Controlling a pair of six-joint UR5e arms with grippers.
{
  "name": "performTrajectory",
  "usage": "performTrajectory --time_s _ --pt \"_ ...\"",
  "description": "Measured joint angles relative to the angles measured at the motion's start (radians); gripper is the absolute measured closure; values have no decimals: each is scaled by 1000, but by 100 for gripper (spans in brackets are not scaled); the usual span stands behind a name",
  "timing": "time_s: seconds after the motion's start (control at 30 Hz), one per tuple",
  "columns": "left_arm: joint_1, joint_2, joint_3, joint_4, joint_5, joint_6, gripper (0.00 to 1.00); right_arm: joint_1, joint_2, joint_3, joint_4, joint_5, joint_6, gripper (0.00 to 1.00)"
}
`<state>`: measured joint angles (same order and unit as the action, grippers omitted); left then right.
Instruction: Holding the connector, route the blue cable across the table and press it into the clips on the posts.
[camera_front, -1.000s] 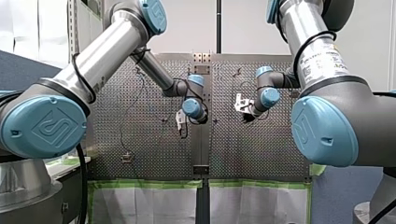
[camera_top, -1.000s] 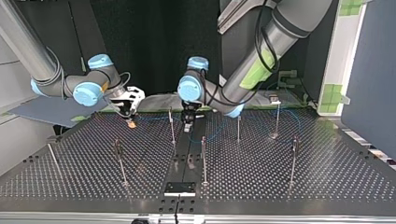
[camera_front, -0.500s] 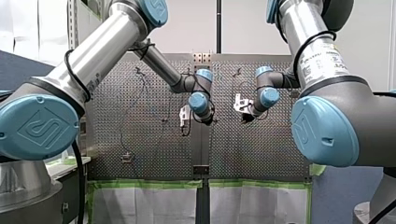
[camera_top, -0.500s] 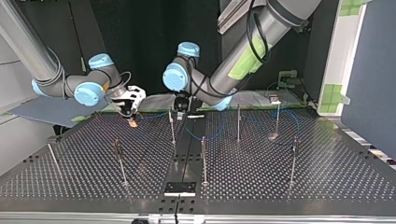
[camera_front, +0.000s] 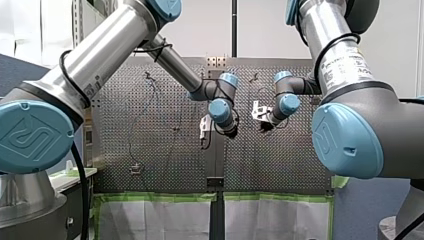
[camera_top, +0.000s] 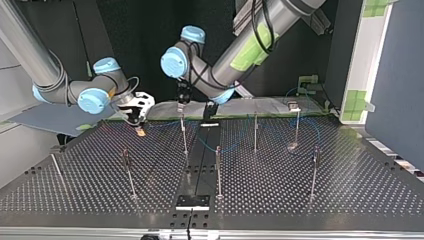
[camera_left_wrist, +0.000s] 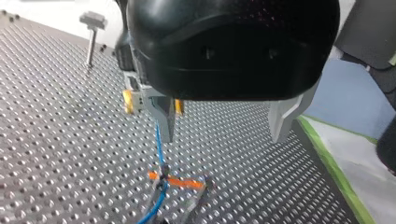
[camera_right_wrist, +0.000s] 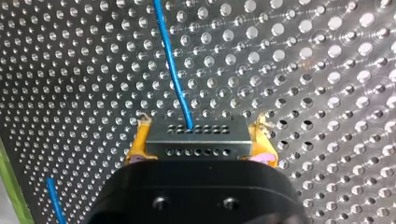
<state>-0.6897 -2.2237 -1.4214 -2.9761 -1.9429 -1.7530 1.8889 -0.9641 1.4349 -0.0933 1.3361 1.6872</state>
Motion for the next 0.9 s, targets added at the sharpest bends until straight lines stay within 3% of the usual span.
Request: performTrajectory --time_s 0.3,0.5,0.9 --pt "-51 -2 10 75 -60 -54 0 -14 0 4 7 -2 -4 100" --pt "-81 -19 44 118 -89 -85 0 -25 -2 6 34 -3 -22 100" --pt "-96 -118 145 52 -122 -106 0 -40 -52 24 46 -31 -23 100"
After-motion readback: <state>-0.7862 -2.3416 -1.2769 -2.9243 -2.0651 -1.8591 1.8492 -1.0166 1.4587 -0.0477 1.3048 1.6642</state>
